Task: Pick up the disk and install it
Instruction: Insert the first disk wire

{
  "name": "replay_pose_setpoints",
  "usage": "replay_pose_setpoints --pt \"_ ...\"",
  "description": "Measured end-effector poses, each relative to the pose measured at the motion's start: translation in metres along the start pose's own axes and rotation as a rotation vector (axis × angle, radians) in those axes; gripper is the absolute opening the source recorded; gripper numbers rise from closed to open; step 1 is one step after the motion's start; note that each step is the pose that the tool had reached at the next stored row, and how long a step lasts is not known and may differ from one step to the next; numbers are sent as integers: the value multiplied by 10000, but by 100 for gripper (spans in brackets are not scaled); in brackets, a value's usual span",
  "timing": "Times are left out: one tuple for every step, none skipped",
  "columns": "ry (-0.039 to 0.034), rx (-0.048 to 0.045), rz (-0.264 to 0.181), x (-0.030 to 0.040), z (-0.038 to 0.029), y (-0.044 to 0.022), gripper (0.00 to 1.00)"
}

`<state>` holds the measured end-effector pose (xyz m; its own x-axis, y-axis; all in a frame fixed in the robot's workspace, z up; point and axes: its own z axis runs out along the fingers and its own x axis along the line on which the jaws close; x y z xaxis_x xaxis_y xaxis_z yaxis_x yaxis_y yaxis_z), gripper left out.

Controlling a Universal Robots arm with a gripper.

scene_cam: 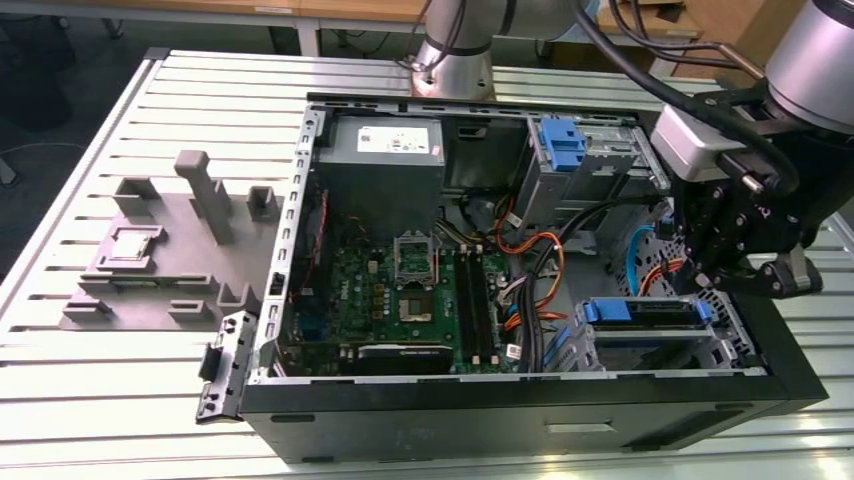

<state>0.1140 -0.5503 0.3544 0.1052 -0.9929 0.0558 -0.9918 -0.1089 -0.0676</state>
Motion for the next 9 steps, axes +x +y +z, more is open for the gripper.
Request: replay_pose_setpoints --pt "0 0 0 -8 -2 -3 10" --pt "1 0 1 -14 -7 -5 10" --pt "2 -1 0 -18 -15 -7 10" --pt "4 -1 -1 -21 -24 -10 10" --pt "2 0 -1 -22 -29 -13 10" --pt "-2 3 -4 -23 -29 -17 10" --pt "-2 7 -22 -23 -29 -21 10" --pt "-6 12 -87 -23 -29 -22 10" --pt "-12 23 -219 -23 -30 -22 10"
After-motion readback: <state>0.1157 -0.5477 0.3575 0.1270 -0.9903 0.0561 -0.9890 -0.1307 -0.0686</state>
